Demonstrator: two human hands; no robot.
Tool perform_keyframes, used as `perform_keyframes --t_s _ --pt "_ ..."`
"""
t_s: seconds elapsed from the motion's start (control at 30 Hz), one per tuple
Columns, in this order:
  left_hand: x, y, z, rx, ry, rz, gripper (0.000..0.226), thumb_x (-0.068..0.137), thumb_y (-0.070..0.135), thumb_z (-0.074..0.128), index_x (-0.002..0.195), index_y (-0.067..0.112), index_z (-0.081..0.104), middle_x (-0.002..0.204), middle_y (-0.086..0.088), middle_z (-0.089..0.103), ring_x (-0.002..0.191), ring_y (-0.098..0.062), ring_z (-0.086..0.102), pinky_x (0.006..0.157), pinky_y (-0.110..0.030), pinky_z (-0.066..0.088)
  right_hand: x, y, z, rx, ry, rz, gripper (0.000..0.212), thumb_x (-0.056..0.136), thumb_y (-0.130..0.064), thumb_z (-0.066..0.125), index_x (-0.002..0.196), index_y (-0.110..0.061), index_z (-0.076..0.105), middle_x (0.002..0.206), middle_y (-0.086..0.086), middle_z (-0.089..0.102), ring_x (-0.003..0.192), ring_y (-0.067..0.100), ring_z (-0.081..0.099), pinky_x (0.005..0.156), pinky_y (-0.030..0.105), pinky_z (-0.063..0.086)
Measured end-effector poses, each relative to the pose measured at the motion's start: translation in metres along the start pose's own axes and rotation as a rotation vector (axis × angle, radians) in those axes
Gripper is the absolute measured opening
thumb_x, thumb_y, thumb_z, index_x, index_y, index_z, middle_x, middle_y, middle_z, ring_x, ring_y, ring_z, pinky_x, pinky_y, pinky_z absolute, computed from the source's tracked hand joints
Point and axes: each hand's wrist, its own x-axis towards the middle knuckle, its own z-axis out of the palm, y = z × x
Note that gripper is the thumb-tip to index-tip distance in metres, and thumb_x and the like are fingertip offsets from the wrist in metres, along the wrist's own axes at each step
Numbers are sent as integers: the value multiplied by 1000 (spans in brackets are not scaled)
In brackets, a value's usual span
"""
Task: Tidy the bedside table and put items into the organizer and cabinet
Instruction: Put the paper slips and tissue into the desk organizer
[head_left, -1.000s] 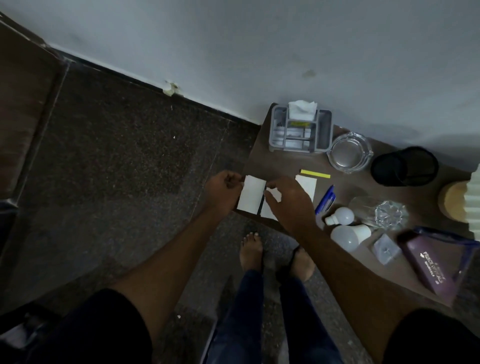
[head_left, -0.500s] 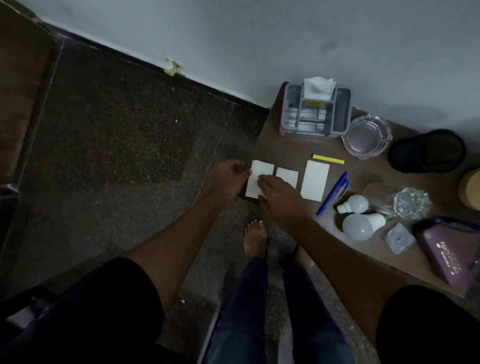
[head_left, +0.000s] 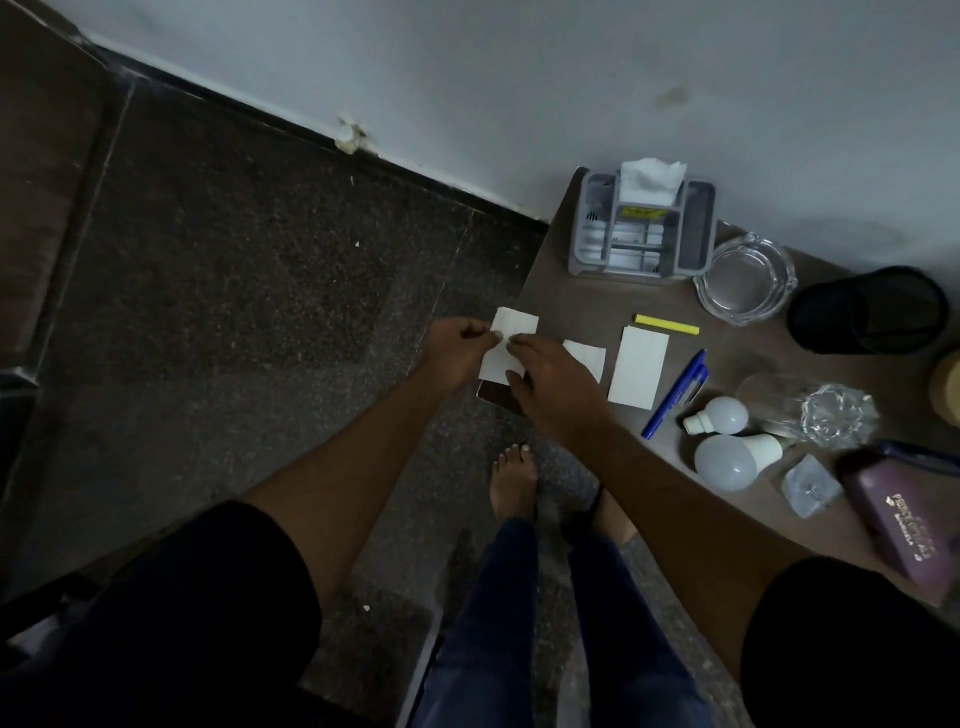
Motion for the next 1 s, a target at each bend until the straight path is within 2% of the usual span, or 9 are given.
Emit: perform_keyframes --t_s 0.1,0.23,0.3,0.37,0.47,0.6,0.73,0.83,1.0 --pt "-2 2 -4 -19 -16 -5 14 93 17 69 104 8 71 111 -13 73 94 -24 72 80 -38 62 -3 2 -7 128 96 105 39 99 -28 58 135 -13 59 139 7 60 126 21 57 106 28 42" --pt "-9 4 -9 -41 -71 15 13 93 13 70 102 5 70 101 -9 72 76 -10 68 57 -18 56 -4 4 -20 320 231 248 32 93 -26 69 121 -12 67 120 5 70 103 15 66 91 30 56" --pt "-17 5 -10 -55 -104 11 3 93 15 69 95 13 70 93 -3 72 71 -4 67 51 -13 51 -5 4 -27 447 237 322 35 90 -26 73 122 -12 66 119 1 71 98 9 64 83 20 54" --pt "-24 6 -10 -58 -151 18 3 94 19 69 96 18 71 92 2 74 76 -4 70 53 -12 52 -6 4 -34 566 205 392 40 89 -28 74 125 -15 64 119 -3 69 97 9 64 78 13 50" --pt "-31 13 -6 -113 -223 15 19 94 18 68 111 10 71 105 -6 75 90 -14 74 63 -21 60 -9 8 -46 763 112 478 42 89 -29 75 126 -16 63 118 1 70 98 16 69 77 26 58" --pt "-37 28 4 -146 -306 18 30 95 14 67 122 1 67 116 -15 73 104 -27 72 85 -40 62 -20 17 -60 875 92 488 31 89 -24 75 114 -8 72 107 5 75 93 20 73 67 23 59" --pt "-39 45 15 -144 -329 86 22 94 12 67 114 2 70 106 -10 76 88 -14 76 69 -25 62 -29 26 -76 947 162 502 19 91 -17 73 101 -1 74 98 6 78 91 26 74 69 29 60" --pt "-41 60 26 -107 -329 134 12 94 13 69 105 10 73 100 -4 77 87 -13 75 68 -24 60 -34 32 -91 993 174 492 17 91 -16 72 98 0 74 96 10 78 88 25 74 75 39 59" --pt "-46 91 47 -18 -356 255 14 94 16 68 105 9 73 101 -9 78 89 -17 75 72 -29 63 -39 41 -123 996 272 482 14 89 -15 75 94 -3 75 91 6 79 80 16 75 67 26 61"
